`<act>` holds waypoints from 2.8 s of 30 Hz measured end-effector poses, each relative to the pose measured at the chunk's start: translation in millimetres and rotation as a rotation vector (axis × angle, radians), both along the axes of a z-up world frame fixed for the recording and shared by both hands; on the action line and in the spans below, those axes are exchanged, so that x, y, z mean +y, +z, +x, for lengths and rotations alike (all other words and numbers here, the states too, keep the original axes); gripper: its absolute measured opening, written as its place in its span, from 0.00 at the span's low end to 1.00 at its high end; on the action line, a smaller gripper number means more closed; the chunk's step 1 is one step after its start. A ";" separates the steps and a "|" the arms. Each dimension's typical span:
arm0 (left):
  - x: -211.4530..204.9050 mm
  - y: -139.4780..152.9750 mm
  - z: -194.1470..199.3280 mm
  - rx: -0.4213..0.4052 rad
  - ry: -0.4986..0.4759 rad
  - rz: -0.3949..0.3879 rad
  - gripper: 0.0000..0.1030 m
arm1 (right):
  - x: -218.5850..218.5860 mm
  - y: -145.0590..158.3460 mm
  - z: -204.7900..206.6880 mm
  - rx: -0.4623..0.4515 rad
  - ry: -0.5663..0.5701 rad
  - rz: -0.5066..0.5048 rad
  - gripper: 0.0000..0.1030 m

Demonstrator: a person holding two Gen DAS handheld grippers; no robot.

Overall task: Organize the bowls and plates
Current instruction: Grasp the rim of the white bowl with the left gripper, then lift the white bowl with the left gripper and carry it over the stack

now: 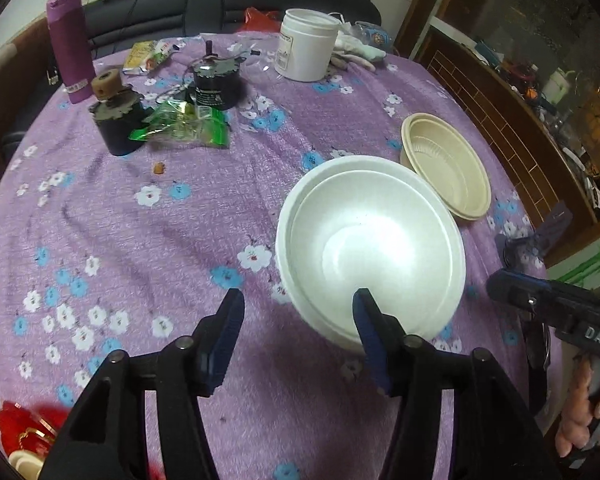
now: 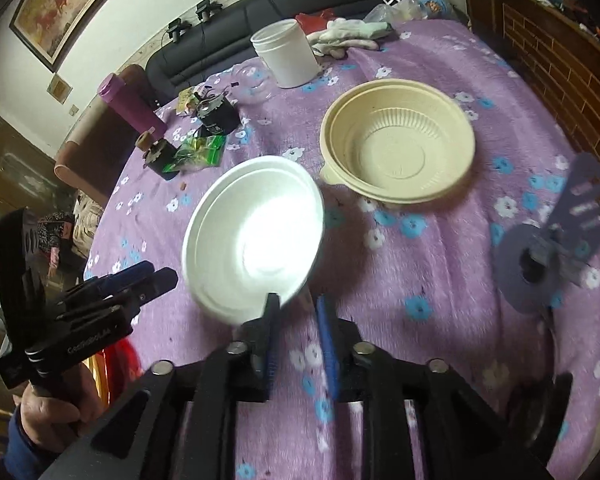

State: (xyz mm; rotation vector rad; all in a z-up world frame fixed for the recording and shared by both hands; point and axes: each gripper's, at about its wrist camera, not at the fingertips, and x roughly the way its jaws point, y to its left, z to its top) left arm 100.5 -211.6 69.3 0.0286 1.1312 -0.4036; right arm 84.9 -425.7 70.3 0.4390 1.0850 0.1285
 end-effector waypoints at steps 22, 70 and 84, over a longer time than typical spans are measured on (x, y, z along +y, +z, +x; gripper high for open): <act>-10.0 -8.8 -5.9 -0.019 -0.055 0.071 0.13 | 6.6 -22.1 20.2 0.060 -0.026 0.033 0.09; 14.2 14.0 -199.8 -0.322 -0.200 0.343 0.17 | 87.9 1.8 -154.3 0.023 0.106 -0.172 0.16; 42.5 20.9 -202.8 -0.334 -0.131 0.352 0.17 | 116.9 10.2 -148.2 -0.008 0.169 -0.184 0.16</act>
